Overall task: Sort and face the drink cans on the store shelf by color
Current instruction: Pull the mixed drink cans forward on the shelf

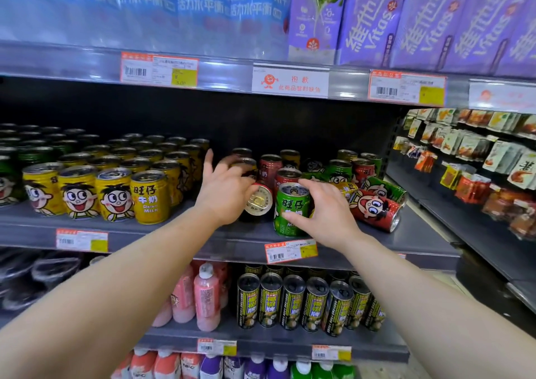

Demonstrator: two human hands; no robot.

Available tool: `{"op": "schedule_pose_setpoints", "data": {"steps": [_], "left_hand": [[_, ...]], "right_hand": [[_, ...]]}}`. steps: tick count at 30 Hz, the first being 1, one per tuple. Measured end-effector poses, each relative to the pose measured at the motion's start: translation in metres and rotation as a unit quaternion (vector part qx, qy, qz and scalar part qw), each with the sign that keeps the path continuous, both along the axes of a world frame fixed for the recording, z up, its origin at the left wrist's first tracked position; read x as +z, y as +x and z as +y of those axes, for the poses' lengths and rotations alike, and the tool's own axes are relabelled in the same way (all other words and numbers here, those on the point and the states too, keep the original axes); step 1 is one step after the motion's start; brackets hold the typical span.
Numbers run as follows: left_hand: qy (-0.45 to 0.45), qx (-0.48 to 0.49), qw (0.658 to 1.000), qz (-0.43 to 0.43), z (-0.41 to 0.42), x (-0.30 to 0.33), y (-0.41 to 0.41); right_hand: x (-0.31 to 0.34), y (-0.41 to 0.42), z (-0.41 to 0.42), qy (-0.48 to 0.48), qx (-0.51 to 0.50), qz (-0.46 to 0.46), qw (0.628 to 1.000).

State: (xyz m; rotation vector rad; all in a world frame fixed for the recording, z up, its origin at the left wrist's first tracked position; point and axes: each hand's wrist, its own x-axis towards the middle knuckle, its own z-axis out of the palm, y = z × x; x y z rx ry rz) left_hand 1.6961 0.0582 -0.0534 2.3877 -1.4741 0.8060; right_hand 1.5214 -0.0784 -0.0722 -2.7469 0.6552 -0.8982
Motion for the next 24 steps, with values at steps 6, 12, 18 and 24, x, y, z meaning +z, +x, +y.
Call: {"op": "schedule_pose_setpoints", "data": {"steps": [6, 12, 18, 24], "left_hand": [[0.012, 0.009, 0.988, 0.152, 0.001, 0.017, 0.020], [-0.030, -0.013, 0.972, 0.232, -0.006, 0.014, 0.013], [0.034, -0.111, 0.979, 0.165, 0.014, 0.011, 0.022], [0.041, -0.082, 0.990, 0.111, 0.014, 0.005, 0.020]], "right_hand": [[0.003, 0.001, 0.001, -0.002, -0.001, 0.008, 1.000], [0.005, 0.000, 0.003, 0.005, 0.003, 0.008, 1.000], [0.007, -0.004, -0.001, 0.015, 0.025, 0.015, 0.999], [0.012, -0.034, -0.022, 0.015, 0.016, 0.064, 0.998]]}}
